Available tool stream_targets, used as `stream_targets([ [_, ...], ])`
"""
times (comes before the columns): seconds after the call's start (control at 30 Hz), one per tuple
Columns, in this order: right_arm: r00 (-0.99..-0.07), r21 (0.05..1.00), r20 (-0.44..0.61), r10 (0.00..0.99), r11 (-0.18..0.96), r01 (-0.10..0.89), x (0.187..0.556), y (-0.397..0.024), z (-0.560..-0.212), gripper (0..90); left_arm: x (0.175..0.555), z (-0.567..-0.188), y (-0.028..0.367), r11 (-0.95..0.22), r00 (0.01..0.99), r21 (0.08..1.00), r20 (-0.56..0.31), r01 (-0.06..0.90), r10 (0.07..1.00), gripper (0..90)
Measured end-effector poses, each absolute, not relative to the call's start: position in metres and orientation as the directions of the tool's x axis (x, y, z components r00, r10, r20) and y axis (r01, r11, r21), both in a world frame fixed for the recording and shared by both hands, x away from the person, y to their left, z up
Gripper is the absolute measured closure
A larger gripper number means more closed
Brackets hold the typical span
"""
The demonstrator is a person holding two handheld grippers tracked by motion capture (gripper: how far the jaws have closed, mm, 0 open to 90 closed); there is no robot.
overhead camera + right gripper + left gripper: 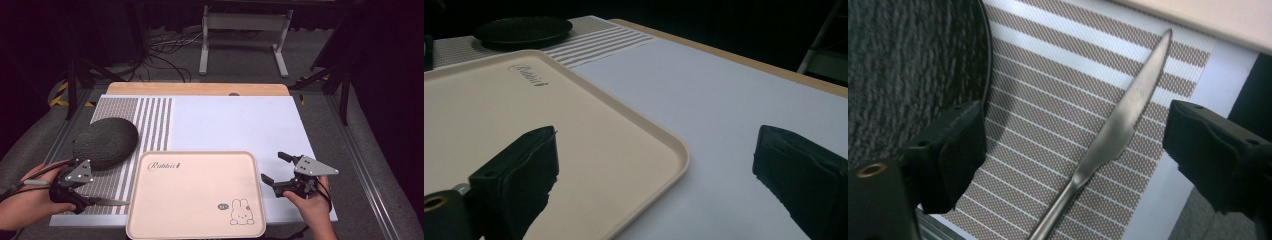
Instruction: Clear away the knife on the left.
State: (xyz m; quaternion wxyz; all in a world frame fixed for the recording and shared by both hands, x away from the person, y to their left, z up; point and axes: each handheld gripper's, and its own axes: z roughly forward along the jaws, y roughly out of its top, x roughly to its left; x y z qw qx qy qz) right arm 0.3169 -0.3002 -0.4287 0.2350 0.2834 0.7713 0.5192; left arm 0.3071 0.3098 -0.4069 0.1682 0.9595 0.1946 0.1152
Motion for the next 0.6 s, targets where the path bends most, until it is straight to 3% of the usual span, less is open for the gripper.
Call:
stream_targets([
  [0.33,-0.733,0.933,-0.070,0.677,0.304,0.192,0.317,-0.300,-0.429,5.4,0.307,-0.417,0.305,-0.917,0.929,0.273,0.147,0.292,0.339,11.7],
  [0.6,-0.735,0.931,-0.068,0.675,0.307,0.196,0.317,-0.299,-0.430,5.5,0.312,-0.426,0.305,-0.943,0.957,0.234,0.112,0.238,0.269,17.1],
])
